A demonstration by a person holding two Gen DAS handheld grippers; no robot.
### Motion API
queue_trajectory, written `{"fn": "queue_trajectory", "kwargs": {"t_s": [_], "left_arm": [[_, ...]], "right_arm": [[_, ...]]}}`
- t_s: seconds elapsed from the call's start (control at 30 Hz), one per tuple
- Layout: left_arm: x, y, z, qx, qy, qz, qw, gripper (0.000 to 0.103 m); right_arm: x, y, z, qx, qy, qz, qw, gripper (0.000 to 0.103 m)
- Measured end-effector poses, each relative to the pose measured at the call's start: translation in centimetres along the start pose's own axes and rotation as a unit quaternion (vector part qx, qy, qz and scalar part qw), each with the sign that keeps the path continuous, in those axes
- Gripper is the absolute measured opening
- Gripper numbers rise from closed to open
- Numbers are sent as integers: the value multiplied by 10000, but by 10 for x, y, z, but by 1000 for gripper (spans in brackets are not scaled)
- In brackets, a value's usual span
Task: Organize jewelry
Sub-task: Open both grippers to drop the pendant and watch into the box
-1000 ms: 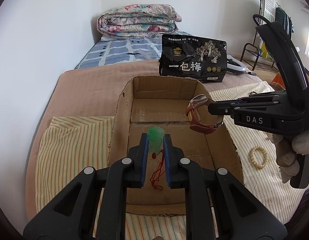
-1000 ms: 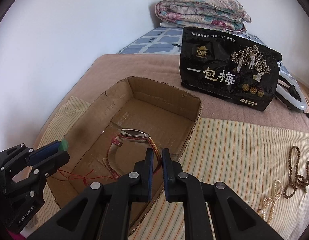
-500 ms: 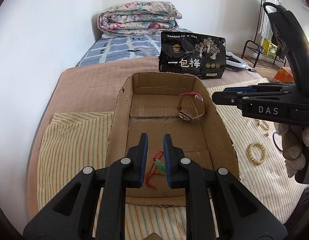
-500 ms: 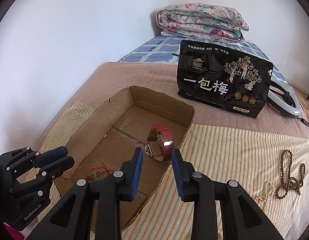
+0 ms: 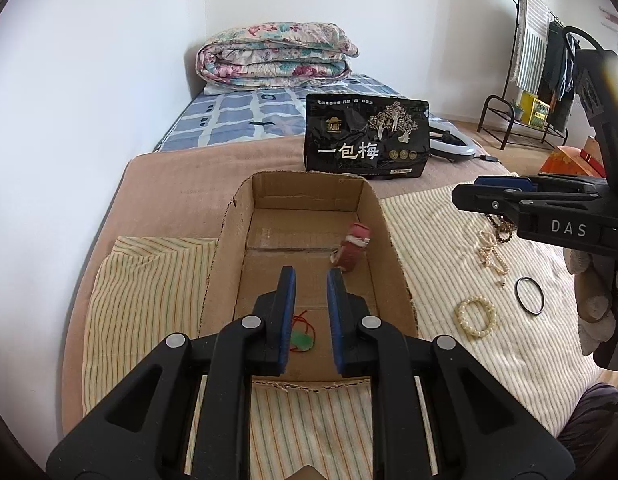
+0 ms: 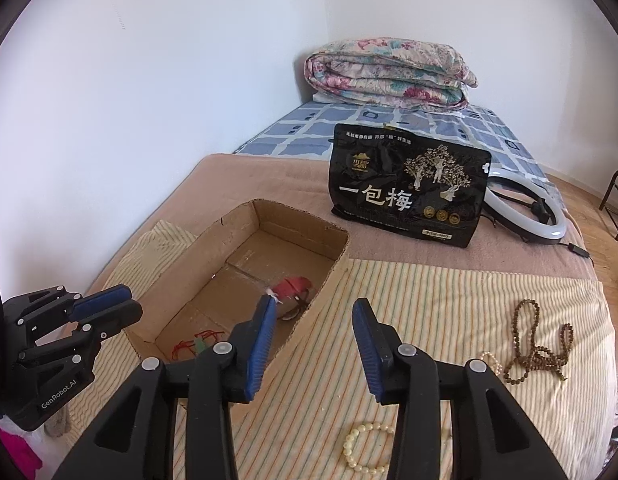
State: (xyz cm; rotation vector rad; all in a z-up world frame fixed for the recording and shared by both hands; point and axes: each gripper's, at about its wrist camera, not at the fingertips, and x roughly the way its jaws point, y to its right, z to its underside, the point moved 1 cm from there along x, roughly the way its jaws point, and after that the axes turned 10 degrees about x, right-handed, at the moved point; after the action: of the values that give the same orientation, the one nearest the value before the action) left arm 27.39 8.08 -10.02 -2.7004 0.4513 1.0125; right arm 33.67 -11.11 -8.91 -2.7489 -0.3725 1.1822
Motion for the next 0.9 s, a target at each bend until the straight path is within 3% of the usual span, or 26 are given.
{"fn": "queue_trajectory", "kwargs": {"t_s": [0.1,0.33,0.43,0.47,0.9], "left_arm": [[-8,11,-3,24,52,66,10000,14],[-19,42,-9,81,117,246,9996,15],[-23,56,-11,103,172,331,9993,46],[-25,61,-12,109,205,359,9991,48],[-12,130,-12,464,61,840,9954,48]], "right_arm": [[-19,11,2,-9,131,50,9999,57],[-60,43,10,-46,350,213,9991,71],[-77,60,16,-47,436,327,9985,79],[-82,66,18,-38,462,361,9983,83],[-107,145,59,103,344,964,9947,98]]}}
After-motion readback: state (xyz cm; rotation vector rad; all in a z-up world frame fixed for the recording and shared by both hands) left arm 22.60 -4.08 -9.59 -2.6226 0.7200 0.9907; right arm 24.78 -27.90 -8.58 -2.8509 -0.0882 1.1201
